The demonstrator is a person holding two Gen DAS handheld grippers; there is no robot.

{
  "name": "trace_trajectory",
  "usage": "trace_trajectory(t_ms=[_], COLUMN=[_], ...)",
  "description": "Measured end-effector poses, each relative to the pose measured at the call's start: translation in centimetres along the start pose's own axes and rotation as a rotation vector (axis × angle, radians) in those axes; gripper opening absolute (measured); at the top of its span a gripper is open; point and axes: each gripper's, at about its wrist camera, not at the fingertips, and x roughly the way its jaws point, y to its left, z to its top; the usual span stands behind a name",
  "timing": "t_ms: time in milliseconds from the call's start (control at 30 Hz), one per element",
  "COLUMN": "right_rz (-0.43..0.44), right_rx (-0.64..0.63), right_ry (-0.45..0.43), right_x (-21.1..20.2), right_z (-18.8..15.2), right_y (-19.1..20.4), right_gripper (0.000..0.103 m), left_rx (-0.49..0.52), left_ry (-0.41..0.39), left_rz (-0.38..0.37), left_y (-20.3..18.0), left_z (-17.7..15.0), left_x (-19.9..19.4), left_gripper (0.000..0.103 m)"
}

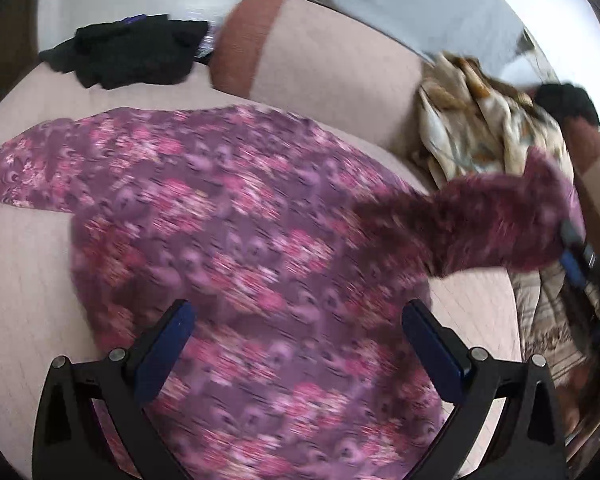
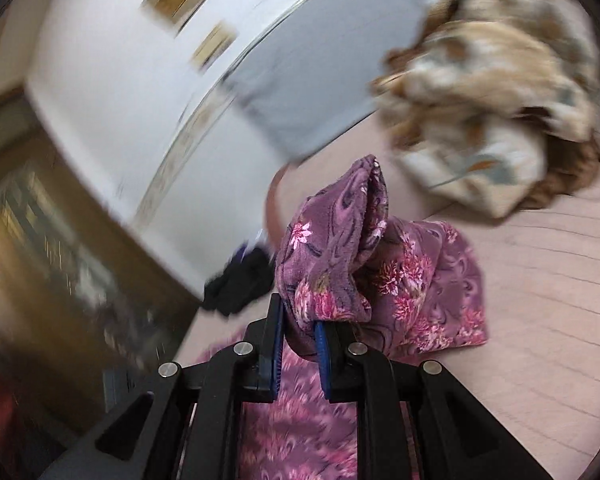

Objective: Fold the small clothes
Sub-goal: 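Fold the held sleeve across the shirt body with the right gripper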

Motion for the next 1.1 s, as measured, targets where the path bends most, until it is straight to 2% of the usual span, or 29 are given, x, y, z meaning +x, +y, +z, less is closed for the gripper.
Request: trace_trajectory(t_ms=[33,100,200,267,333,400,500,567,600,633,667,700,800,867,1000,1067,1100], right_rz=[0.007,0.019,0.057,0.095,0.072,0.050,0.057,0.077,0.058,0.022,0.010,0.018,-0.019,-0.082,-0.248,-0.377,-0.429], right_rx=[-0.025,-0.086,-0.180,-0.261,-0.347,-0.394,-0.403,-0.452,-0.517,-0.561,-0.560,-0.524,-0.387,-0.264,-0.021,0.014,0.006], right_ry=[0.030,0.101,0.187,0.290,0.378,0.500,0.612,0.692,0.704,0.671,0.653,0.631,0.560,0.499,0.380,0.383,0.397], right_x=[1.3,4.0,7.3,9.4,11.3,13.8,16.0,16.9,16.8,16.4,16.0,15.6,14.7,14.4,13.6,13.6,13.9], right_z=[-0.8,-2.9,-5.6,-8.8,-11.9,-15.5,-19.1,-21.1,-21.7,-21.5,-20.9,-19.6,-15.1,-12.0,-6.2,-5.0,-4.6], right_y=[1.0,3.4,6.0,8.6,10.1,10.6,10.6,11.6,12.1,12.3,12.2,11.6,8.1,4.6,-3.3,-6.2,-7.2], right_gripper=[0.016,0.016,0.016,0.016,0.017,0.018,0.018,0.020,0.027,0.036,0.054,0.061,0.062,0.062,0.062,0.062,0.058], left_rx=[-0.013,-0.100,-0.225,-0.276,-0.305,-0.339,-0.394,-0.380,-0.344,-0.309,-0.289,-0.269,-0.243,-0.206,-0.088,-0.022,-0.016], left_ry=[-0.005,0.010,0.039,0.025,0.008,0.043,0.090,0.095,0.113,0.138,0.155,0.174,0.193,0.218,0.273,0.283,0.293], left_rz=[-0.003,-0.025,-0.138,-0.169,-0.151,-0.137,-0.158,-0.114,-0.058,-0.016,0.003,0.016,0.026,0.048,0.126,0.168,0.189], left_y=[1.0,3.9,6.9,8.6,10.0,11.1,12.0,11.5,10.8,10.3,10.1,9.8,8.7,7.5,4.5,3.7,3.9], left_z=[0.2,0.7,1.3,1.7,1.8,1.8,1.3,0.8,0.6,0.3,0.1,-0.1,-0.8,-1.3,-3.1,-3.4,-3.5], left_x=[-0.1,-0.3,-0.8,-1.5,-1.5,-0.6,0.6,1.1,1.6,2.3,2.6,3.0,3.4,3.5,4.0,4.7,5.1], left_gripper=[0.103,0.103,0.103,0.103,0.103,0.103,0.103,0.103,0.103,0.103,0.103,0.103,0.095,0.092,0.087,0.086,0.079])
